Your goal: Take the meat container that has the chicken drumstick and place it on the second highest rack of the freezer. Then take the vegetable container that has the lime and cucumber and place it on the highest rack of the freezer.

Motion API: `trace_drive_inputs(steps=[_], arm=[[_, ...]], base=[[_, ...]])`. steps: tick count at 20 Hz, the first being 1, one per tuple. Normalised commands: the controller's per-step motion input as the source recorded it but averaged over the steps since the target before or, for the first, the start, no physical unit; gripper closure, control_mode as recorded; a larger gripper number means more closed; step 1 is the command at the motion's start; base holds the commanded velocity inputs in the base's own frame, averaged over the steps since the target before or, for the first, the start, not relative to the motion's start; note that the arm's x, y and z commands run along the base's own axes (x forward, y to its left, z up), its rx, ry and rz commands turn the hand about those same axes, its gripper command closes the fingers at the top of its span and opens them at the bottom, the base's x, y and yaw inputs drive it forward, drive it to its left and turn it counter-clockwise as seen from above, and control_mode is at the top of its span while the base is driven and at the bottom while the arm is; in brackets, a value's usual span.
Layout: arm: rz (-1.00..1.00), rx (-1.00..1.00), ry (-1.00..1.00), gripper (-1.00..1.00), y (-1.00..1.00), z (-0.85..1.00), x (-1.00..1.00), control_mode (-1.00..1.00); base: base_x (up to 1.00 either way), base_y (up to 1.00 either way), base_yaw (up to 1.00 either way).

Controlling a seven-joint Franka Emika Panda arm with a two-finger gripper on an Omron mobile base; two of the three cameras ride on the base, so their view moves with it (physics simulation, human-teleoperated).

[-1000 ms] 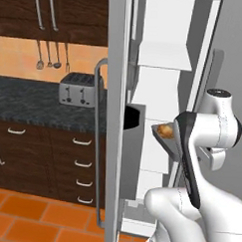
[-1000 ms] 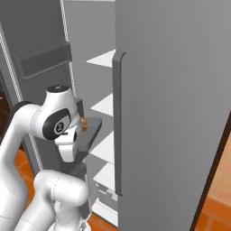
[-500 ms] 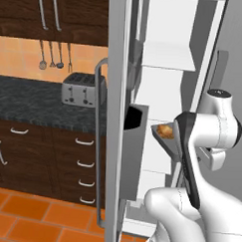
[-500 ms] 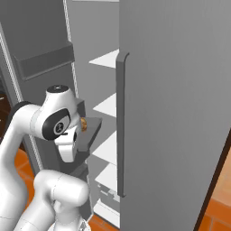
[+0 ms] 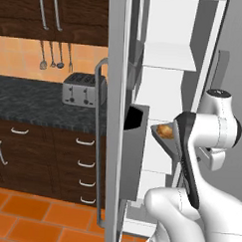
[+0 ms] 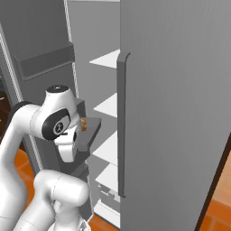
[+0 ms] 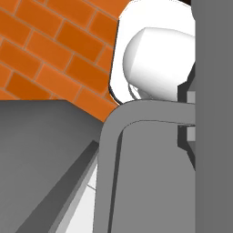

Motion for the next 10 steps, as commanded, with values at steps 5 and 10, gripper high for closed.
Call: trace_drive_inputs(steps=[5,10], arm=[[-0.04,0.00,-0.10,1.00,-0.04,0.19,0.00,-1.00],[-0.19,0.00,-0.16,1.00,-0.27,0.19,0.01,-1.00]], base=[[0.00,0.00,0.00],[0.00,0.00,0.00]])
